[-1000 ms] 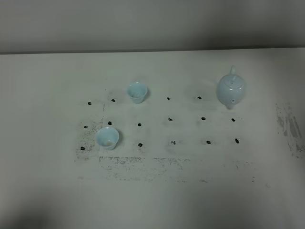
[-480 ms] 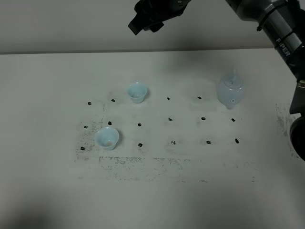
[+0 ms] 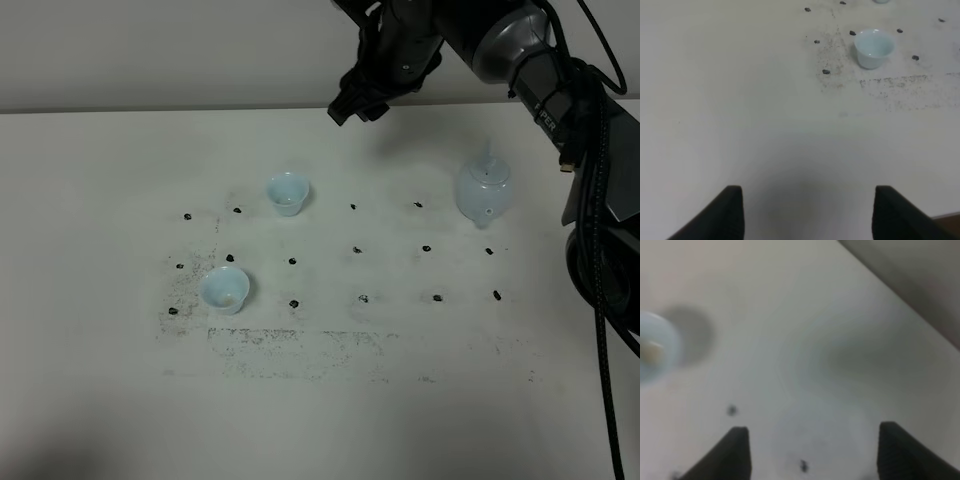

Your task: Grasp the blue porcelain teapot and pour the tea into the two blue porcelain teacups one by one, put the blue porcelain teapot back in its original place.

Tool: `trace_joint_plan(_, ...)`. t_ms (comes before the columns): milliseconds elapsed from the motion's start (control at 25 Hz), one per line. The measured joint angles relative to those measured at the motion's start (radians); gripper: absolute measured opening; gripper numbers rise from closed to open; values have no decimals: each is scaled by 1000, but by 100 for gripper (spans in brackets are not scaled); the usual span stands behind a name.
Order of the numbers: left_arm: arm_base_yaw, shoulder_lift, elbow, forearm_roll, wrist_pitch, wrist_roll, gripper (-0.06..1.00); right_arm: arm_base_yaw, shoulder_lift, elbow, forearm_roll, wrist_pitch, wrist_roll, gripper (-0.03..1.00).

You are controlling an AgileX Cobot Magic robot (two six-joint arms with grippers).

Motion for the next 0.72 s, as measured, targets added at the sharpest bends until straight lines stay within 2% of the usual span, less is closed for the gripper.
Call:
trace_joint_plan(480, 0, 0, 0, 0, 0, 0, 57, -84, 95, 0, -188, -34, 38, 57)
trace_joint_plan(720, 0, 0, 0, 0, 0, 0, 57, -98, 116, 0, -246, -37, 56, 57)
